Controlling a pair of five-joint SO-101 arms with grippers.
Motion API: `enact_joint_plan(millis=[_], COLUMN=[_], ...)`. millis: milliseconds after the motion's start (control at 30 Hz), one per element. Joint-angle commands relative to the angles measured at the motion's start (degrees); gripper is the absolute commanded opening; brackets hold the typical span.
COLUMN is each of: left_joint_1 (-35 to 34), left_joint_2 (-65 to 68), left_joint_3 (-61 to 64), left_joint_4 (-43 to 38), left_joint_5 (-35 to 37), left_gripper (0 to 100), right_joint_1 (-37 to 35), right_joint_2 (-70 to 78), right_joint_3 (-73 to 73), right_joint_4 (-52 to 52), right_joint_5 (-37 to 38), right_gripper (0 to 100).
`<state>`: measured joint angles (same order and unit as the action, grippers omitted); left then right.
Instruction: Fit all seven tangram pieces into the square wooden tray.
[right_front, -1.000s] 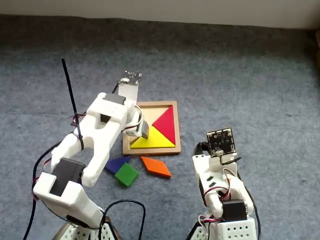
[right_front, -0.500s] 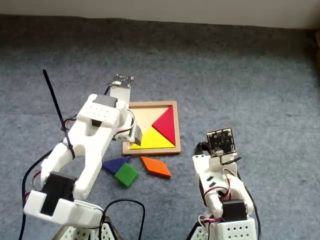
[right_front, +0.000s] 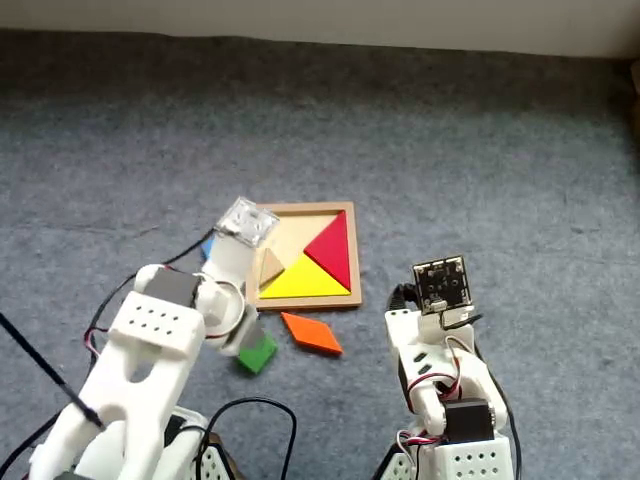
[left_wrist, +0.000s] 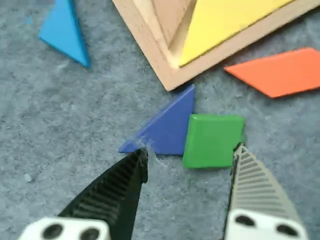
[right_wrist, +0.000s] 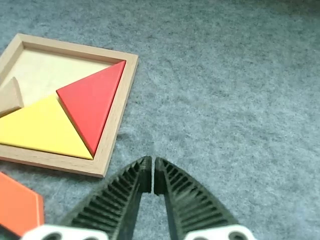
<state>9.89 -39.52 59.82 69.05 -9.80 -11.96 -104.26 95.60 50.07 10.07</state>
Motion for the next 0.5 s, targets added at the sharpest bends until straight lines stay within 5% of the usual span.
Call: enact_joint_plan(millis=[0, 467], left_joint_1=[4.70, 7.25], left_joint_2=[-2.68, -2.51], left_joint_3=[3.30, 8.75], left_joint_4=[-0.88, -8.97], left_joint_5=[-1.67, -1.05], left_gripper=[27, 31], right_joint_1=[-1.01, -1.01], right_joint_2=[-0.66, -0.66], right_joint_3=[0.40, 0.40], right_joint_4=[-1.54, -1.54], right_joint_5=[0.09, 0.09], right_gripper=[3.4, 3.4])
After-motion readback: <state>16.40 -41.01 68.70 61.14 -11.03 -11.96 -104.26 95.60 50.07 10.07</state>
